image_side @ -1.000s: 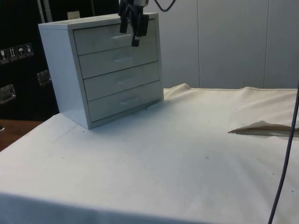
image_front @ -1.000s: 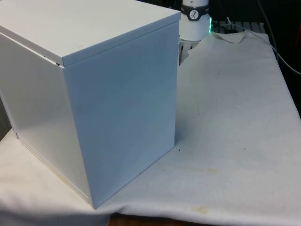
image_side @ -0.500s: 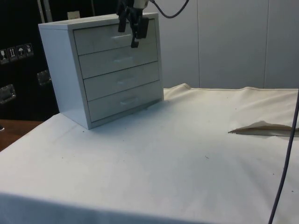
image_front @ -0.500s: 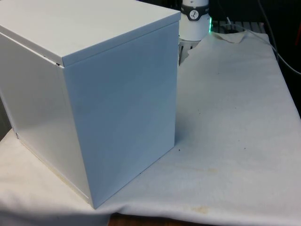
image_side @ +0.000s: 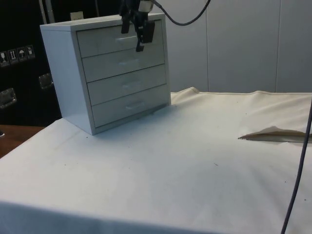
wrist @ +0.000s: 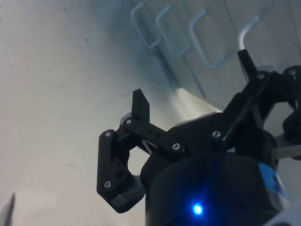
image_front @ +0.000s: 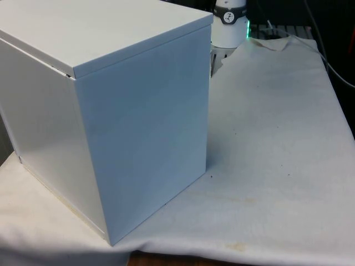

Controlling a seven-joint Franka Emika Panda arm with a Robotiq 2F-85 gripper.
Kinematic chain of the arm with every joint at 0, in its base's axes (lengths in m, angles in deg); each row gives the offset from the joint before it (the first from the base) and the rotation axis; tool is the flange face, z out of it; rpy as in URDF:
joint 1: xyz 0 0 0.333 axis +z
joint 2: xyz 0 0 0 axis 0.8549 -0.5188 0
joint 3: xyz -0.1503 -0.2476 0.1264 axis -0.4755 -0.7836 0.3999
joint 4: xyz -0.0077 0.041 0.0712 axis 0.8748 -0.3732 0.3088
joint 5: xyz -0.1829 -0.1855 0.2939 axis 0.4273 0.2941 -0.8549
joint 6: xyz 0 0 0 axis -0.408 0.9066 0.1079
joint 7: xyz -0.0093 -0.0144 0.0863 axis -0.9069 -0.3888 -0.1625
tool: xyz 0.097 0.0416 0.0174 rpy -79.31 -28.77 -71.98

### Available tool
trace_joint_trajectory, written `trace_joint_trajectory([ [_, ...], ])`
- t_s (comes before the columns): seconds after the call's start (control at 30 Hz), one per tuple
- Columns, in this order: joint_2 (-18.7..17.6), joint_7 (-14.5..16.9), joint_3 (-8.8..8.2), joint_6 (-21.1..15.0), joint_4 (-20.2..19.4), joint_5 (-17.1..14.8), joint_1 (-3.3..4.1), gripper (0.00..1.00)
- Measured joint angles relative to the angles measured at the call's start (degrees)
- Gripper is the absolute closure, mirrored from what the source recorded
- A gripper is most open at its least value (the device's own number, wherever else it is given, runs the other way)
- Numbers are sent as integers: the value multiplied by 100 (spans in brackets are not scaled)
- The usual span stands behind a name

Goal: Open the drawer, then close it.

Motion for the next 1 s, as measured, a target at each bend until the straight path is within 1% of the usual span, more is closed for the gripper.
trace_joint_trajectory([
  [0.1,-11,-132,23,0,-11,241,6,0],
  [0.13,-11,-132,23,0,-11,241,6,0],
  [0.37,-23,-178,34,34,-29,567,6,0],
  [0.57,-74,-183,23,40,-46,682,-6,0],
  [0.67,-143,-183,-29,6,-34,779,-11,0],
  [0.9,-166,-183,-109,0,11,968,-17,0],
  [1.0,-166,-183,-115,0,11,997,-17,0],
])
